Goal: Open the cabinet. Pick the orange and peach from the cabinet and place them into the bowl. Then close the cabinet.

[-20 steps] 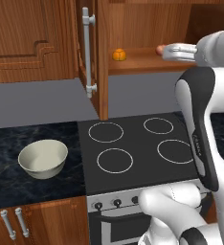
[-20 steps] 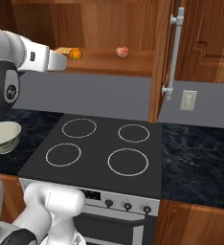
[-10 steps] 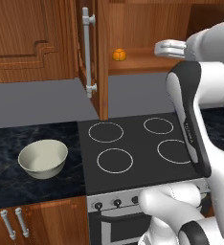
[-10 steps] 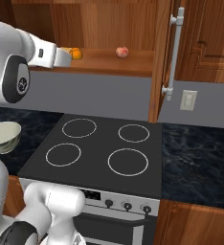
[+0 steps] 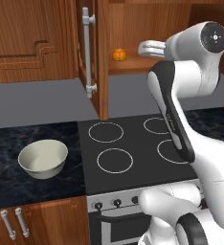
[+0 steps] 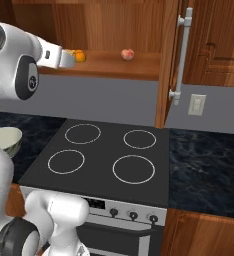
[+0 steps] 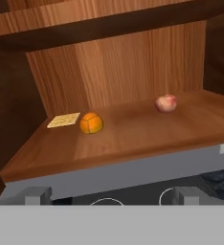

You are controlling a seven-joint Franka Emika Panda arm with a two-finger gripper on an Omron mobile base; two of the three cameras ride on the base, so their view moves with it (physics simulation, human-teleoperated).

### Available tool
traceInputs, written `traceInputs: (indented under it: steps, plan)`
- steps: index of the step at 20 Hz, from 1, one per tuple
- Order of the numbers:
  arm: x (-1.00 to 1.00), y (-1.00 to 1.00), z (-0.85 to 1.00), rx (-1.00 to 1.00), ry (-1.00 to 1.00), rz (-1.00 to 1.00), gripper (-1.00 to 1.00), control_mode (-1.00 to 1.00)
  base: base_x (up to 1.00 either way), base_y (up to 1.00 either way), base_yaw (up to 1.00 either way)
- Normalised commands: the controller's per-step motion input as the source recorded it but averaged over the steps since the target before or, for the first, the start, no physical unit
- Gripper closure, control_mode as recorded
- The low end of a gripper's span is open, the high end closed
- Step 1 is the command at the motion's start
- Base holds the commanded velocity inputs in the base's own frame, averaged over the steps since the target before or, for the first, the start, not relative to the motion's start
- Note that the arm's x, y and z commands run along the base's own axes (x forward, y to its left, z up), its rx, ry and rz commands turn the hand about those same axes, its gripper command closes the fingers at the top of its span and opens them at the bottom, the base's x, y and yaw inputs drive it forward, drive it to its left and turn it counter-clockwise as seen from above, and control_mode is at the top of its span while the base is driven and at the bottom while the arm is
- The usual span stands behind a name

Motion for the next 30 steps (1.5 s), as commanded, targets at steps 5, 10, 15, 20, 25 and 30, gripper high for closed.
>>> traceInputs:
  steps: [5, 10, 15, 20, 25, 30]
  plan:
    - [0.67, 0.1, -0.17, 0.01, 0.0, 0.0, -1.0, -1.0, 0.0, 0.0, 0.0]
    - [0.75, 0.0, -0.03, 0.01, 0.01, 0.0, -1.0, -1.0, 0.0, 0.0, 0.0]
    - [0.52, 0.01, 0.0, 0.0, 0.03, 0.0, -1.0, -1.0, 0.0, 0.0, 0.0]
    - [0.26, 0.22, -0.05, 0.0, 0.03, 0.03, -1.0, -1.0, 0.0, 0.0, 0.0]
    - [0.2, 0.19, -0.06, 0.0, 0.01, 0.03, -1.0, -1.0, 0.0, 0.0, 0.0]
    - [0.0, 0.0, 0.0, 0.0, 0.0, 0.0, -1.0, -1.0, 0.0, 0.0, 0.0]
